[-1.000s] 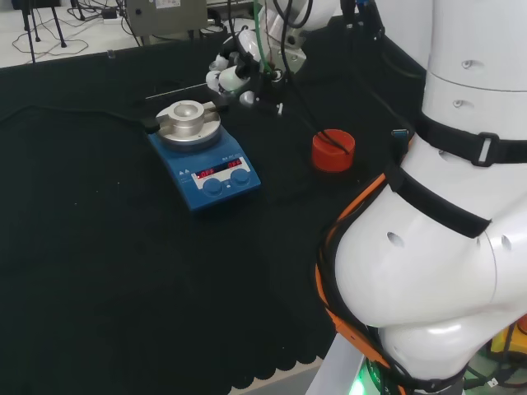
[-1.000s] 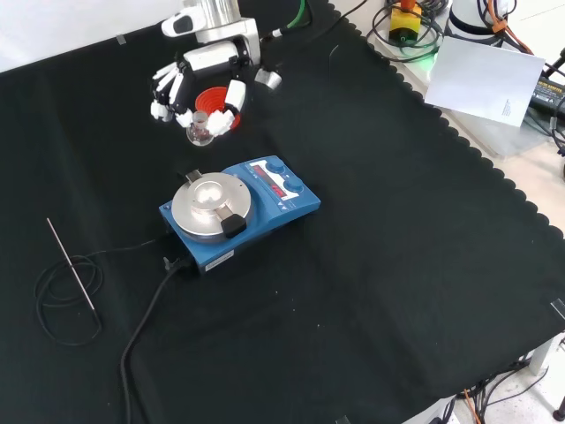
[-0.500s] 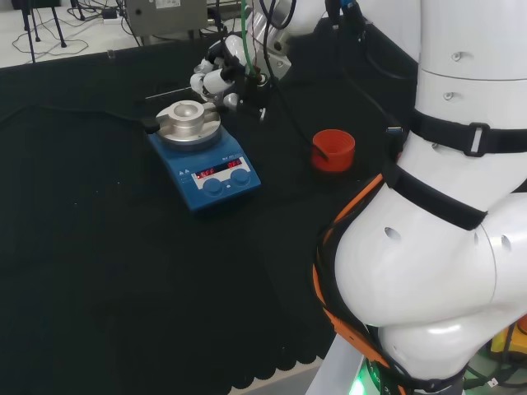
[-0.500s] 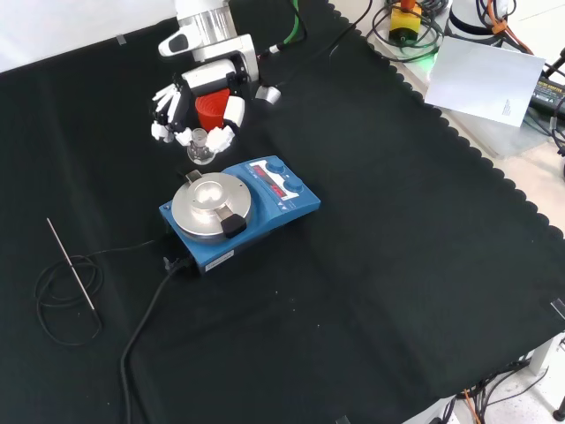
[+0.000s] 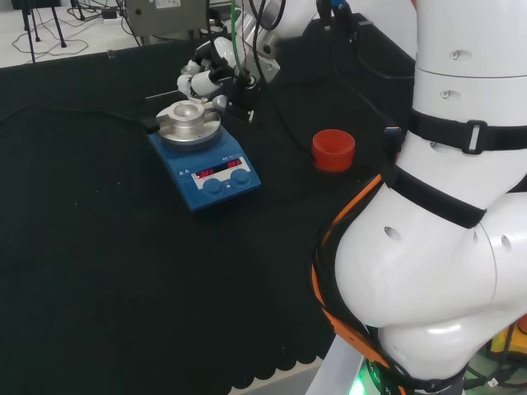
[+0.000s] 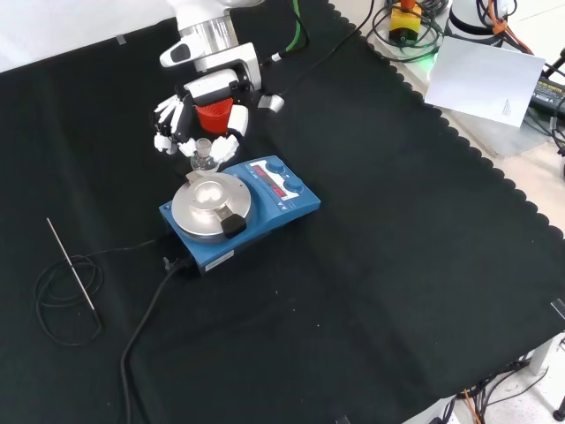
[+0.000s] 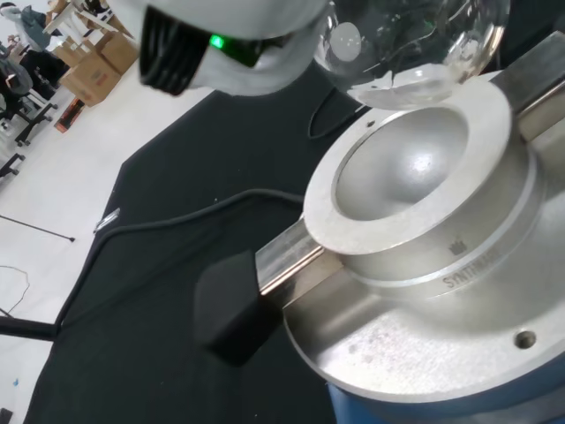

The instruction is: Place the round-bottom flask on the heater.

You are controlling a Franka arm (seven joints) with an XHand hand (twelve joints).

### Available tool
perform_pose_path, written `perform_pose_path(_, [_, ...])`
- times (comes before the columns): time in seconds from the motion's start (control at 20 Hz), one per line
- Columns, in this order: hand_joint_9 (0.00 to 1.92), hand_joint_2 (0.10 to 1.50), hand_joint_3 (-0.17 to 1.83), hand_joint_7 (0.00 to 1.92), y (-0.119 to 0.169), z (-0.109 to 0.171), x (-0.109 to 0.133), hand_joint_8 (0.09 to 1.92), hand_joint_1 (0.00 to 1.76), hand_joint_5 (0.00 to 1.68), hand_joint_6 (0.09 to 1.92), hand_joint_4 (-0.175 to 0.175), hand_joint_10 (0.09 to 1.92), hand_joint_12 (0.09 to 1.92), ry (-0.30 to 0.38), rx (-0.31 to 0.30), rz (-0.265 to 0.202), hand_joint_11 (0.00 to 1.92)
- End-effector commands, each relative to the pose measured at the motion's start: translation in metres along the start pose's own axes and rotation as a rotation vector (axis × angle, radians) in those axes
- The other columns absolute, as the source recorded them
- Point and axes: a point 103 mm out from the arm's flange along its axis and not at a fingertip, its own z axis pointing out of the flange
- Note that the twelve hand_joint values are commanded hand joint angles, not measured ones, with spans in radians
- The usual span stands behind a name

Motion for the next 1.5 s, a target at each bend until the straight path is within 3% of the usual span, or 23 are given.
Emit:
perform_pose_path(0.05, [0.65,0.67,0.87,0.49,0.000,-0.003,-0.007,0.61,1.08,1.05,1.16,0.101,0.59,1.32,0.039,0.025,-0.025,0.20])
perform_pose_path(0.15, [0.65,0.67,0.87,0.49,0.000,-0.007,-0.012,0.61,1.08,1.05,1.16,0.102,0.59,1.32,0.060,0.035,-0.032,0.20])
perform_pose_path(0.4, [0.65,0.67,0.86,0.49,0.007,0.020,0.005,0.61,1.08,1.05,1.15,0.104,0.59,1.32,0.015,0.030,-0.016,0.19])
perform_pose_path(0.9, [0.65,0.67,0.85,0.49,0.012,0.035,0.017,0.61,1.08,1.06,1.13,0.113,0.59,1.33,0.013,0.047,-0.022,0.19])
perform_pose_path(1.5, [0.65,0.67,0.85,0.49,0.016,0.038,0.006,0.61,1.09,1.06,1.13,0.115,0.59,1.33,0.012,0.053,-0.018,0.19])
